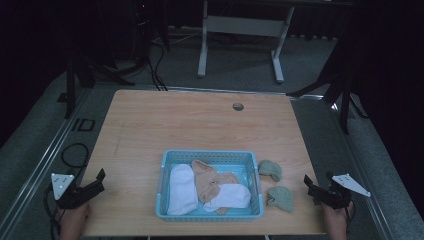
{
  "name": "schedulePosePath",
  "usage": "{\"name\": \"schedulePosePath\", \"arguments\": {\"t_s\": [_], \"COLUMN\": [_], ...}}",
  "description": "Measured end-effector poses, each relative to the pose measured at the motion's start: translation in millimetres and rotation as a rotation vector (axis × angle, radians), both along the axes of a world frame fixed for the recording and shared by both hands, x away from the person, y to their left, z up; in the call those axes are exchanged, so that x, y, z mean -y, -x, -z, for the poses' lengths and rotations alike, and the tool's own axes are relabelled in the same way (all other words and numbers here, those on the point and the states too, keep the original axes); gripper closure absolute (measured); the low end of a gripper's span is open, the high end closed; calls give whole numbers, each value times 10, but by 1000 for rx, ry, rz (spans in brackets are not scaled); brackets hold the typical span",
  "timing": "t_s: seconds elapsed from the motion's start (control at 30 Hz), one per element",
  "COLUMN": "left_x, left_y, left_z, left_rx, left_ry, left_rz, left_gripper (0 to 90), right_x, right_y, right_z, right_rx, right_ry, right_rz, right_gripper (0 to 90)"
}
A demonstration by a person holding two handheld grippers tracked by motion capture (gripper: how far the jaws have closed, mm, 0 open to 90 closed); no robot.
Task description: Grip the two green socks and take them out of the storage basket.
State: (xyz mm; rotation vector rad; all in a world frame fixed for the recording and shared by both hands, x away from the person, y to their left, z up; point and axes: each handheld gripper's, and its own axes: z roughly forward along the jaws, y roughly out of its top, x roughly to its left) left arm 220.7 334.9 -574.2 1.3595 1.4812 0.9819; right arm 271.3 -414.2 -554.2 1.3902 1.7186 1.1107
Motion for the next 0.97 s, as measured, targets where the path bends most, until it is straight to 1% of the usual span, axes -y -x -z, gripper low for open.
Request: {"name": "schedulePosePath", "arguments": {"t_s": [0.03,0.17,0.23,0.27,0.33,0.4,0.43,0.5,0.53,0.6,0.67,0.73,0.83,0.97], "left_x": [0,0,0,0,1,1,-1,0,0,1,1,1,1,1], "left_y": [0,0,1,1,2,1,1,1,1,2,1,0,1,0], "left_z": [0,0,0,0,0,0,0,0,0,0,0,0,0,0], "left_rx": [0,0,0,0,1,1,0,0,0,1,0,0,1,0], "left_ry": [0,-1,0,-1,-1,0,-1,-2,-2,-2,-2,-1,-2,-1], "left_rz": [-1,1,1,1,1,0,2,2,2,2,2,3,2,4], "left_gripper": [7,7,7,7,7,7,7,7,7,7,7,7,7,7], "right_x": [6,31,37,33,34,37,39,59,59,88,92,82,72,76], "right_y": [12,44,66,83,115,159,173,198,198,215,208,204,195,195], "right_z": [6,36,56,58,56,69,69,67,67,71,78,79,77,77], "right_rx": [13,27,45,51,69,99,103,123,123,137,133,139,129,129], "right_ry": [2,-15,-8,-2,5,21,23,14,14,-9,-8,3,11,7], "right_rz": [7,30,41,57,73,108,122,155,155,183,187,184,188,186], "right_gripper": [106,107,107,107,107,107,106,107,107,107,107,107,107,107]}}
